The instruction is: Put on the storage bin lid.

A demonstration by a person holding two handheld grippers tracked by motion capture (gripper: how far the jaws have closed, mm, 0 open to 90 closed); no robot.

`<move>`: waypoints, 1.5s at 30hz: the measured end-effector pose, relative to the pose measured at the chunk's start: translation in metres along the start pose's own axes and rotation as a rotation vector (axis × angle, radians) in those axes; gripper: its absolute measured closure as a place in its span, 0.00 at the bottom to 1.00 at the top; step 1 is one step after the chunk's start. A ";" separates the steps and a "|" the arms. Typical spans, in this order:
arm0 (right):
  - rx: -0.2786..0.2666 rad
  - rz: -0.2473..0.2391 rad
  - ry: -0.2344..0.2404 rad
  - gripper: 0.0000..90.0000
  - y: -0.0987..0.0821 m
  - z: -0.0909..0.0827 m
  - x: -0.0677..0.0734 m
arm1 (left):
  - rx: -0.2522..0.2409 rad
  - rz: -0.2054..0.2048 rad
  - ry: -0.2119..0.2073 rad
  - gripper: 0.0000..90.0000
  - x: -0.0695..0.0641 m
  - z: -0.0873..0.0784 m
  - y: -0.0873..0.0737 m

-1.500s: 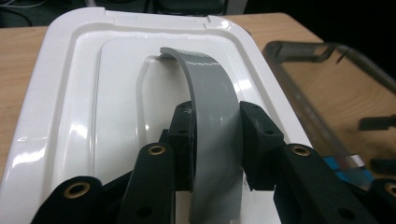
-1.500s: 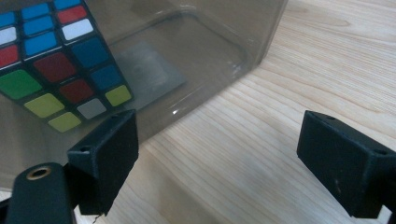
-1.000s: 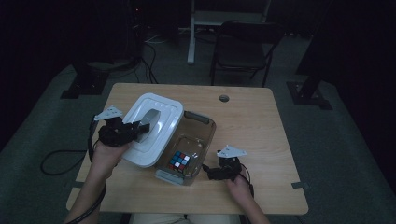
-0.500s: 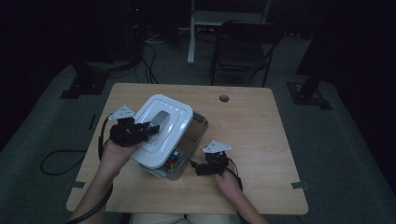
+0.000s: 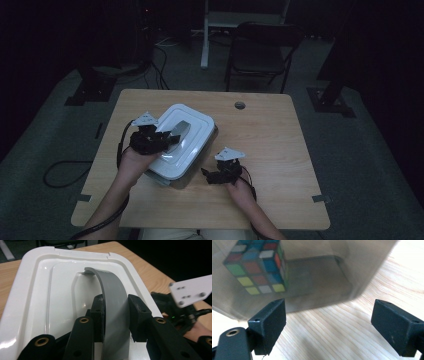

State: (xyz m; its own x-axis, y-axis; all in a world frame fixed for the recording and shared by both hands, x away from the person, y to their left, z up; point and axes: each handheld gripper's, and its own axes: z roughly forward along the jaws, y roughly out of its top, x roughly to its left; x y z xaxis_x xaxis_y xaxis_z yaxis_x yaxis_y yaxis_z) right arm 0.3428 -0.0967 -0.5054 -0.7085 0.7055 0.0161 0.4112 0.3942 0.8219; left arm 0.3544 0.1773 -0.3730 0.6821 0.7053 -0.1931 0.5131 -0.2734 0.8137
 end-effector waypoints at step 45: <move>-0.028 0.095 -0.075 0.14 -0.015 -0.031 -0.039 | -0.055 -0.014 0.025 0.38 0.023 -0.030 0.001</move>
State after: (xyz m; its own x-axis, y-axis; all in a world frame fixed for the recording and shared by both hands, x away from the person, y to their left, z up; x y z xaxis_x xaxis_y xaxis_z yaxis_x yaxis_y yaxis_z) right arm 0.3464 -0.1482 -0.5006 -0.6215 0.7816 0.0532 0.4578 0.3072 0.8343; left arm 0.3553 0.2131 -0.3603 0.6614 0.7253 -0.1912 0.4922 -0.2273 0.8403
